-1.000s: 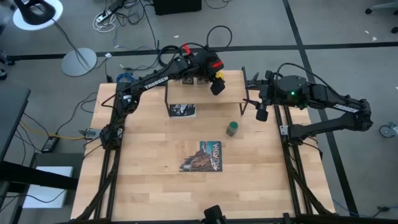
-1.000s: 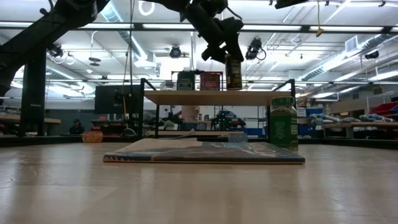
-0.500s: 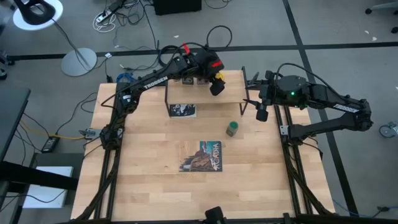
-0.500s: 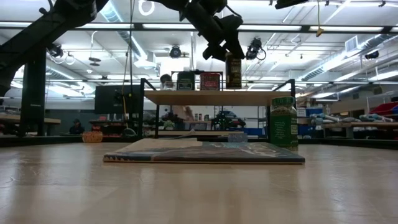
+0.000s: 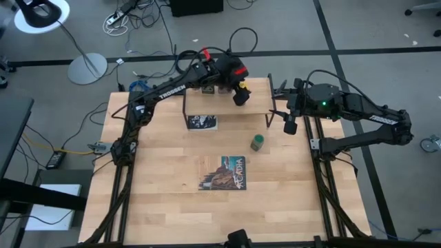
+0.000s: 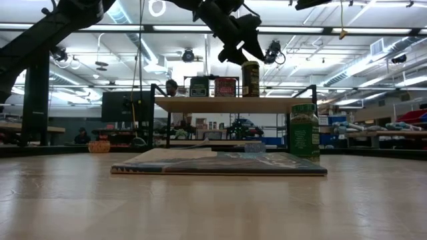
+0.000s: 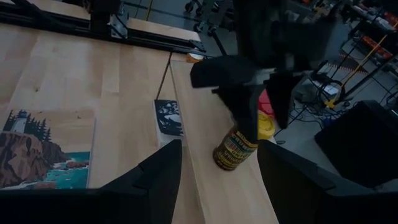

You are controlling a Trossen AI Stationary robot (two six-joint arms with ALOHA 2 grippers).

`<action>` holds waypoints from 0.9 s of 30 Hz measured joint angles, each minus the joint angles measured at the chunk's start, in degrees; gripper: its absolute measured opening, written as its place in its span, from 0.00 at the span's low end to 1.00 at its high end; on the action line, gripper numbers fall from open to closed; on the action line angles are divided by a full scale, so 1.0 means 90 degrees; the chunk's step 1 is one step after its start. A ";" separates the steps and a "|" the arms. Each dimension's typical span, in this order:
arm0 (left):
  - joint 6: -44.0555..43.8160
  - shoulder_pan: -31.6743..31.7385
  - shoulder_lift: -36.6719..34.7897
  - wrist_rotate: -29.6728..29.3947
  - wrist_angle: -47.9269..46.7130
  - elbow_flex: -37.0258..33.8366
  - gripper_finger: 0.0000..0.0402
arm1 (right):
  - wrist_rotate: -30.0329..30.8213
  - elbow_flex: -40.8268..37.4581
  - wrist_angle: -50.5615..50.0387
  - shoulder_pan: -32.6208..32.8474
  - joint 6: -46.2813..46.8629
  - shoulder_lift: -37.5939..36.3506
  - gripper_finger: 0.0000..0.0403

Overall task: Shelf spices
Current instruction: Put the yellow seasoning bottle on the shelf

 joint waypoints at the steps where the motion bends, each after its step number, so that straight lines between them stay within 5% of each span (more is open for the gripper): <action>1: -0.0001 -0.0007 -0.0016 -0.0036 0.0088 0.0000 0.81 | 0.0000 0.0000 -0.0011 0.0002 0.0000 -0.0002 0.52; 13: 0.0226 -0.0232 -0.0340 -0.0263 -0.0059 0.0002 0.73 | 0.0000 0.0000 -0.0028 0.0000 0.0000 0.0000 0.52; 24: 0.0662 -0.0651 -0.0279 -0.0719 -0.0815 -0.0036 0.09 | 0.0000 0.0000 -0.0040 0.0000 -0.0056 0.0000 0.52; 27: 0.0644 -0.0639 -0.0247 -0.0943 -0.1078 -0.0037 0.02 | 0.0000 0.0000 -0.0039 0.0002 -0.0051 -0.0001 0.52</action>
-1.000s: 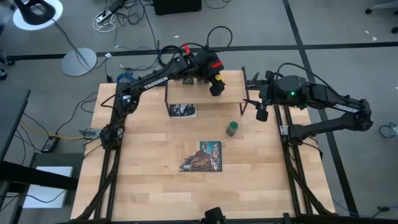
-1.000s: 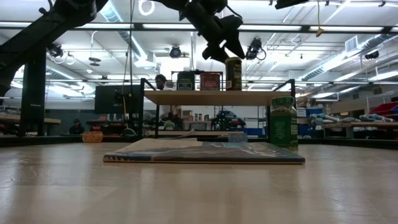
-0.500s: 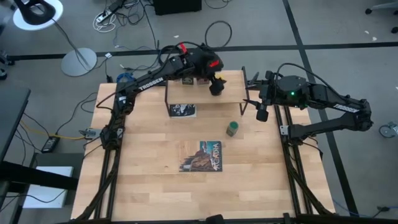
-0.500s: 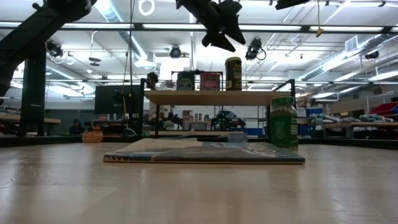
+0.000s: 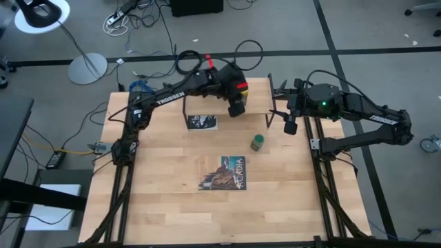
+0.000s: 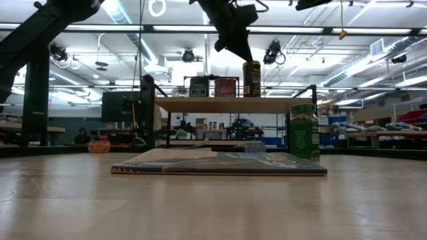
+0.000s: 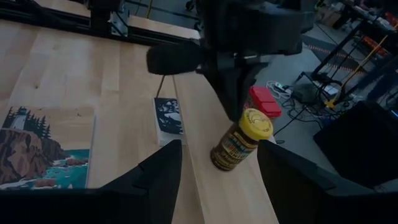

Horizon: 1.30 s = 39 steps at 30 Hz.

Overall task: Shelf spices
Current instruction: Put the yellow seasoning bottle on the shelf

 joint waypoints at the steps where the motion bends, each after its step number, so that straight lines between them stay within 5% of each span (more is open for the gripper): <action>1: -0.0011 0.0006 0.0022 -0.0134 -0.0024 0.0001 0.02 | 0.0000 0.0000 0.0001 -0.0001 0.0001 0.0000 0.52; 25: 0.0028 0.0242 -0.0012 -0.0337 0.1201 0.0032 0.01 | 0.0000 0.0000 -0.0009 -0.0002 0.0047 -0.0001 0.52; 39: -0.0137 0.0383 0.0280 -0.0088 0.0960 0.0029 0.01 | -0.0001 0.0000 0.0002 0.0000 0.0076 0.0001 0.52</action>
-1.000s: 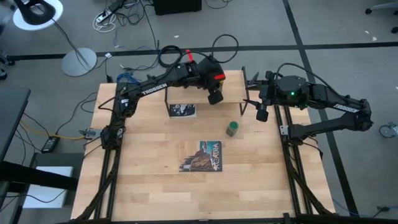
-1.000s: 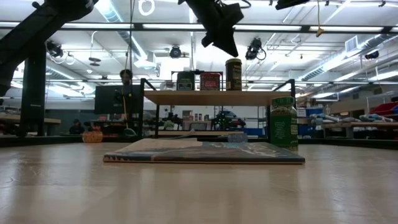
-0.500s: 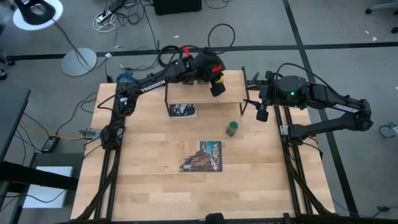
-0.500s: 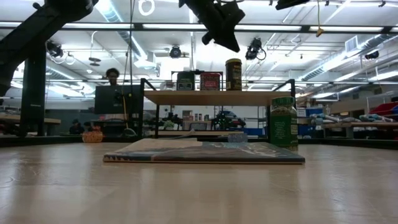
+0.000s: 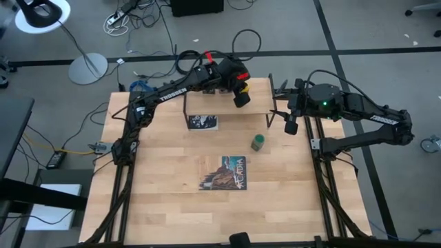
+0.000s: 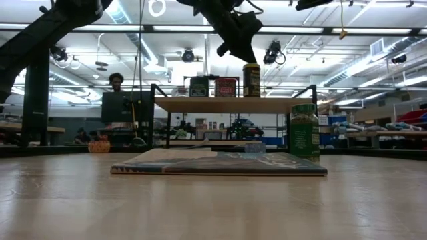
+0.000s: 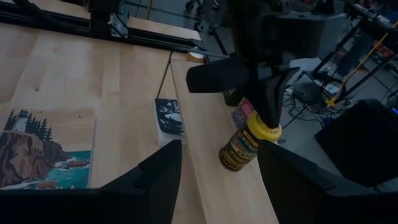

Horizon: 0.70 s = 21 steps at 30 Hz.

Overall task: Shelf spices
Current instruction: Put the yellow seasoning bottle on the shelf

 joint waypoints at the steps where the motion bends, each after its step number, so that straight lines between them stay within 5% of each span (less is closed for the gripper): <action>1: 0.0001 -0.0001 0.0004 0.0008 0.0086 -0.0004 0.01 | 0.0001 0.0000 0.0000 0.0000 0.0019 0.0000 0.52; 21: -0.0029 0.0014 -0.0118 0.0031 -0.0072 -0.0031 0.01 | 0.0003 -0.0002 0.0045 0.0000 -0.0029 0.0010 0.52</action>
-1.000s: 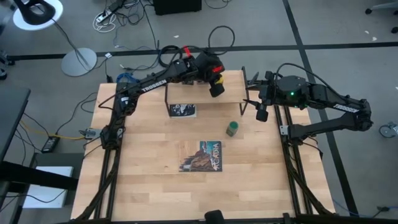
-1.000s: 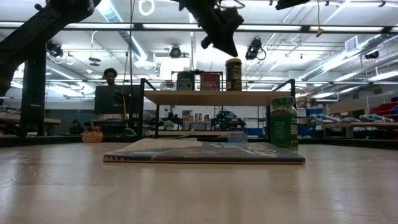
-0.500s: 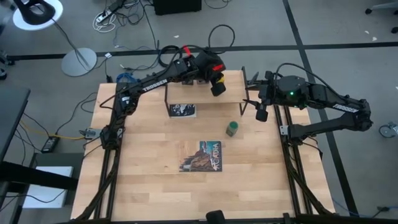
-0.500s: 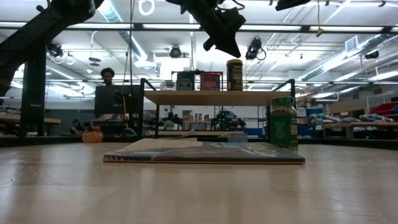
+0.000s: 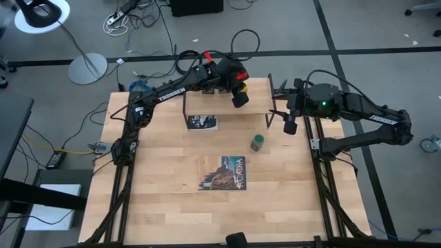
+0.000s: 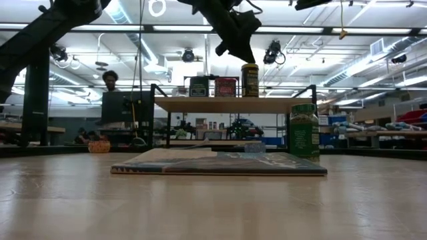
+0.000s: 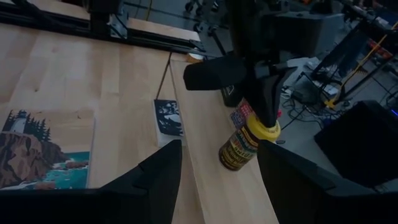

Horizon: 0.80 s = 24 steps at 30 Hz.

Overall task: Shelf spices
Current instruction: Put the yellow seasoning bottle on the shelf

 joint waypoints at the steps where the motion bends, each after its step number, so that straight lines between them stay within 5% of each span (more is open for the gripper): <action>1: 0.0004 0.0000 0.0000 -0.0041 0.0019 0.0010 0.01 | 0.0000 0.0000 0.0004 0.0000 0.0000 0.0002 0.52; 14: 0.0177 -0.0079 -0.0243 -0.0159 0.0452 0.0034 0.01 | 0.0000 0.0000 -0.0007 -0.0002 -0.0002 0.0002 0.52; 24: 0.0024 -0.0429 -0.0282 -0.0068 -0.0702 0.0025 0.07 | 0.0000 0.0000 -0.0010 -0.0002 -0.0066 0.0000 0.52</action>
